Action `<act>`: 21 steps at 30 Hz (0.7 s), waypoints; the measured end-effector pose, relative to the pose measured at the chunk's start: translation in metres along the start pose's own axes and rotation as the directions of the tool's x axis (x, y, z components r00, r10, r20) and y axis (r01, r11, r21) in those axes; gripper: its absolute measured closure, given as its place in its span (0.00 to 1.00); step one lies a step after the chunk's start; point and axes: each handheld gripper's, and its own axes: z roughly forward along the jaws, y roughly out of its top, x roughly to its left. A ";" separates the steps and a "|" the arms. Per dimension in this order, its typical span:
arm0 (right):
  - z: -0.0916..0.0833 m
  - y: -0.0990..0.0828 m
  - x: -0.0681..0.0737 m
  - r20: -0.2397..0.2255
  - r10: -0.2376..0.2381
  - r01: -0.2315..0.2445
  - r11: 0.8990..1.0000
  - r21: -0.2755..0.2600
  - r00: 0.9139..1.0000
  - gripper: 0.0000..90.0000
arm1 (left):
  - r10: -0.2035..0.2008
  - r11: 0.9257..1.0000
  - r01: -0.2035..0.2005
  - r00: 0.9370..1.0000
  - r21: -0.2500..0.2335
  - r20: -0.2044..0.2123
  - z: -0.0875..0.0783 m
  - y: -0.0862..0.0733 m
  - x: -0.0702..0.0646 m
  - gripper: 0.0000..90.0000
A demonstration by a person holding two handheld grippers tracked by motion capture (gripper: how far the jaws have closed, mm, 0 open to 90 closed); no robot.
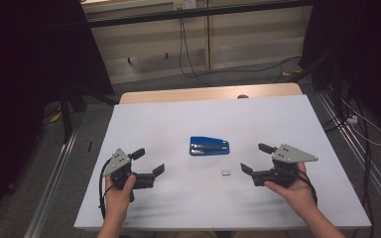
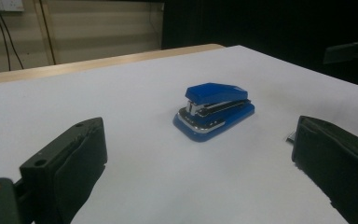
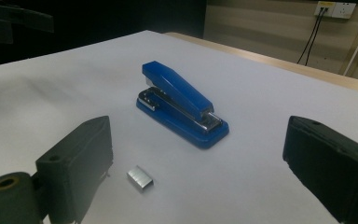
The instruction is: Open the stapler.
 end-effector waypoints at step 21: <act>0.055 0.016 0.001 -0.094 0.038 -0.033 0.998 0.062 0.995 0.14 | -0.024 1.000 0.023 0.999 0.011 0.029 0.026 0.006 0.002 0.03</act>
